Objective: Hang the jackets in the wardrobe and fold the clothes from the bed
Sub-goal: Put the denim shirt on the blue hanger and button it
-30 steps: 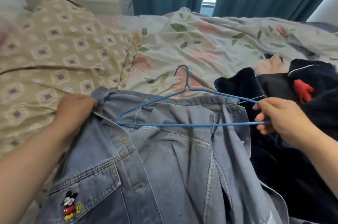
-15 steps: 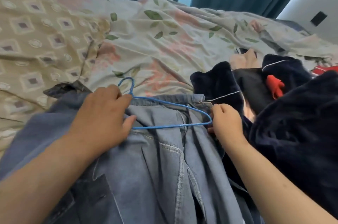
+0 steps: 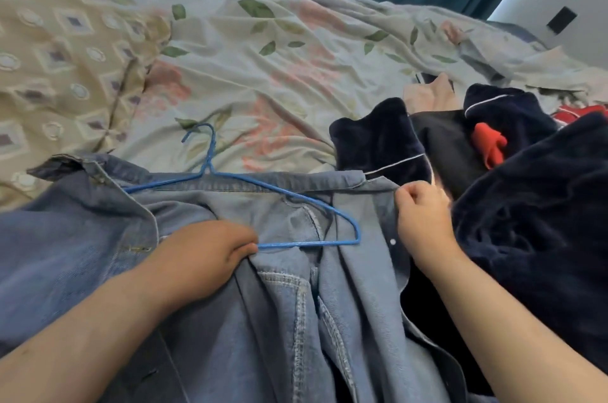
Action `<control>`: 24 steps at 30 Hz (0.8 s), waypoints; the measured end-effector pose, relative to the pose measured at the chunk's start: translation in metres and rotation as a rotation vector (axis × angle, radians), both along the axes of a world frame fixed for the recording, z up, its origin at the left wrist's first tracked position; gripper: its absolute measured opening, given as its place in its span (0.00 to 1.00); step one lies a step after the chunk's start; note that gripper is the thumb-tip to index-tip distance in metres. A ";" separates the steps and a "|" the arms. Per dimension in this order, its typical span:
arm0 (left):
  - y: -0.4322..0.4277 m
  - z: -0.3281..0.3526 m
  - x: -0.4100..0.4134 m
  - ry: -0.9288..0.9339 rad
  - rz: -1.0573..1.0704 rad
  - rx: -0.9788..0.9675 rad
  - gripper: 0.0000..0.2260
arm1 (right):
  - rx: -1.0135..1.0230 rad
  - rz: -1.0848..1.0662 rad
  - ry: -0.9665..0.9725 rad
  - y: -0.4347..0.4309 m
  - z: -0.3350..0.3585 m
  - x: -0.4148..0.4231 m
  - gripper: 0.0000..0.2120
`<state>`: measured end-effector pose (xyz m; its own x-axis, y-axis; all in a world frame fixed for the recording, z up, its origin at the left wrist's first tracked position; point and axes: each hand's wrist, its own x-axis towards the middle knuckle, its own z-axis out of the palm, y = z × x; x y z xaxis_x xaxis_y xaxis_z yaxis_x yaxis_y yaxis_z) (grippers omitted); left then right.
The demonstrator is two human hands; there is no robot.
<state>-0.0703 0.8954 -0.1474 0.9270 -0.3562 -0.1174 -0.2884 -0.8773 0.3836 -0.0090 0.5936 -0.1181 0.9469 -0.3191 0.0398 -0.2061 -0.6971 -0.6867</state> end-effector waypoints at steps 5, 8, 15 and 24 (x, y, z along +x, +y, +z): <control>-0.013 0.005 -0.005 -0.023 -0.028 0.040 0.13 | 0.229 -0.095 -0.064 -0.003 0.068 0.037 0.11; -0.024 0.012 -0.003 -0.021 -0.033 0.069 0.13 | 0.860 -0.093 -0.024 0.022 0.110 0.052 0.13; -0.060 0.022 0.001 0.094 -0.084 0.164 0.08 | 0.444 0.379 0.145 0.118 0.088 -0.005 0.15; 0.103 0.032 -0.059 -0.305 0.061 -0.076 0.10 | 0.356 0.295 0.054 0.036 0.056 -0.023 0.09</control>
